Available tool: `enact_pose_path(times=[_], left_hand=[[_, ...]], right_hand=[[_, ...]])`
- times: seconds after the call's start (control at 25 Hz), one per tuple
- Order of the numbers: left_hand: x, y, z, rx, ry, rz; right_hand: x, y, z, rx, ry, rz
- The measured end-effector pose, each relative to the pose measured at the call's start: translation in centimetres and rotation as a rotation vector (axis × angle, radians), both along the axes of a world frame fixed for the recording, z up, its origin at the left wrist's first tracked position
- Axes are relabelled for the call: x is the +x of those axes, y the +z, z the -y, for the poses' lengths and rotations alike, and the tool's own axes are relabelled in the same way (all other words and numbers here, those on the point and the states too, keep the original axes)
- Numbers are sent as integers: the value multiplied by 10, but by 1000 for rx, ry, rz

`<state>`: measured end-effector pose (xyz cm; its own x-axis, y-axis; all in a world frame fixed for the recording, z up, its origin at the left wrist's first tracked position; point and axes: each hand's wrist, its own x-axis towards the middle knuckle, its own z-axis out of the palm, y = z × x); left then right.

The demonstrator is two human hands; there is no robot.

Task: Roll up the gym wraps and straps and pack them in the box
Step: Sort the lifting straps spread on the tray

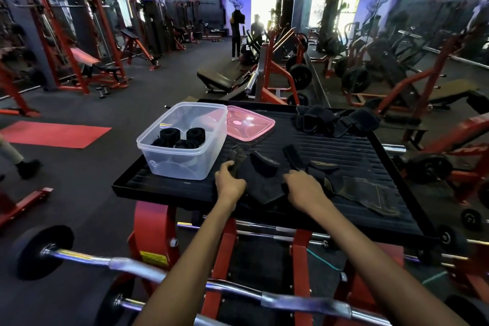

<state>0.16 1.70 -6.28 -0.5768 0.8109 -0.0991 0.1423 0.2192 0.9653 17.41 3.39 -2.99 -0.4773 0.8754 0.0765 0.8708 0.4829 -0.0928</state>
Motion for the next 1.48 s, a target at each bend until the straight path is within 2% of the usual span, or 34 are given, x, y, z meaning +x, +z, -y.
enact_pose_path(times=[0.12,0.16,0.24,0.4,0.48,0.56,0.68,0.76,0.8,0.84,0.88,0.96,1.0,1.04,1.16,1.2,1.32,1.48], left_hand=[[-4,0,-3,51,23,150],[-4,0,-4,72,44,196],[-4,-1,-8,90,80,201],[-1,-5,-12,129,111,117],[-1,-5,-9,158,128,72],[-1,-4,-7,158,142,50],[0,-3,-8,169,142,78],[-2,-4,-10,219,121,174],[-3,-5,-12,244,110,256],[-3,-5,-12,266,106,352],[-2,-3,-11,284,107,444],[0,3,-9,312,94,620],[0,4,-9,315,75,689],[-2,4,-9,306,62,729],[-7,1,-11,312,103,815],[-6,2,-10,324,144,795],[2,4,-10,340,222,569],[14,-1,-14,439,211,364]], right_hand=[[-1,12,2,49,-33,-517],[-2,17,1,101,-19,-605],[-4,25,-1,270,5,-627],[-15,39,-9,706,77,-483],[-21,37,-16,816,97,-418],[-18,36,-29,723,-16,-252],[-4,36,-43,264,-254,106],[3,34,-49,69,-199,292],[4,35,-49,-29,-133,305],[3,36,-48,-143,-59,241],[0,38,-47,-269,10,81],[-12,42,-40,-482,73,-404],[-20,41,-41,-499,50,-556],[-27,39,-44,-465,11,-596],[-36,15,-57,-276,-89,-442],[-35,9,-61,-233,-98,-459],[-30,5,-61,-29,-102,-509],[-26,12,-58,169,-51,-312]])
